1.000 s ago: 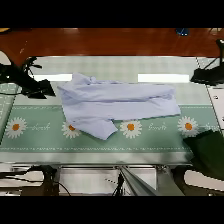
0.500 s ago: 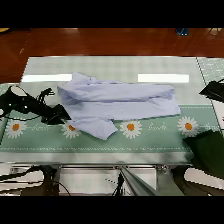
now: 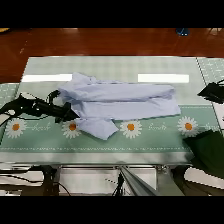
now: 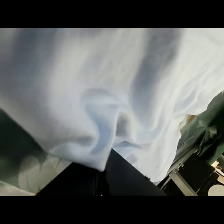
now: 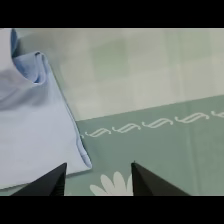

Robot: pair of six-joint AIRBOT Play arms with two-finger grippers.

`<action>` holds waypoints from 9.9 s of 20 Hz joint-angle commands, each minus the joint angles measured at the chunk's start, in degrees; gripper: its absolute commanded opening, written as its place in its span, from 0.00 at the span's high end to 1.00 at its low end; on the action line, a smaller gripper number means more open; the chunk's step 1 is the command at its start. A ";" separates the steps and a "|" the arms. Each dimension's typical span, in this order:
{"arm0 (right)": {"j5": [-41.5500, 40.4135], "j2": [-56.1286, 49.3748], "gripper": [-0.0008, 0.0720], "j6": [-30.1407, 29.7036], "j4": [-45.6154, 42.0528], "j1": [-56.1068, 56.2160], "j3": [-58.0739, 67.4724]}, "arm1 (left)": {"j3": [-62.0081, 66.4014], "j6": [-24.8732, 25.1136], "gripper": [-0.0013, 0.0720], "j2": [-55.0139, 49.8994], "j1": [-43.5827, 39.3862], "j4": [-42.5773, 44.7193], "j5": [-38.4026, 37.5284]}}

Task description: Fold the shirts.

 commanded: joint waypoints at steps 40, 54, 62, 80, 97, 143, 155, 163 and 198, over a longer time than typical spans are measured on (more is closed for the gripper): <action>-12.55 28.98 0.94 3.85 28.26 8.70 28.04 | 53.79 6.80 0.96 43.15 0.00 -5.70 6.67; 30.51 45.53 0.94 14.86 -3.43 12.00 32.54 | 58.66 -21.35 0.96 58.51 0.00 25.35 -29.66; 32.15 23.15 0.94 15.45 -18.53 31.10 32.52 | 48.94 -18.16 0.96 43.36 -0.13 25.29 -35.30; -17.31 -21.07 0.94 14.14 -12.31 29.57 32.52 | 32.61 -4.68 0.96 -0.92 -9.79 16.48 24.28; 2.58 -22.23 0.94 13.70 -5.31 23.87 32.54 | 39.04 -9.16 0.96 -5.75 -9.99 19.65 4.20; 9.53 3.54 0.31 2.45 5.60 4.66 1.33 | -21.53 1.25 0.28 21.11 -0.46 4.90 5.86; 11.37 3.54 0.23 1.03 0.28 -6.05 -17.40 | -21.49 2.99 0.95 17.46 -2.73 4.96 4.90; -0.22 3.48 0.24 0.09 -1.36 -3.23 -26.53 | -21.46 3.04 0.95 17.46 -2.73 4.96 4.94; -46.31 -9.16 0.94 -1.27 23.06 21.79 -4.92 | 43.54 -6.10 0.96 -15.89 -1.42 -1.49 3.80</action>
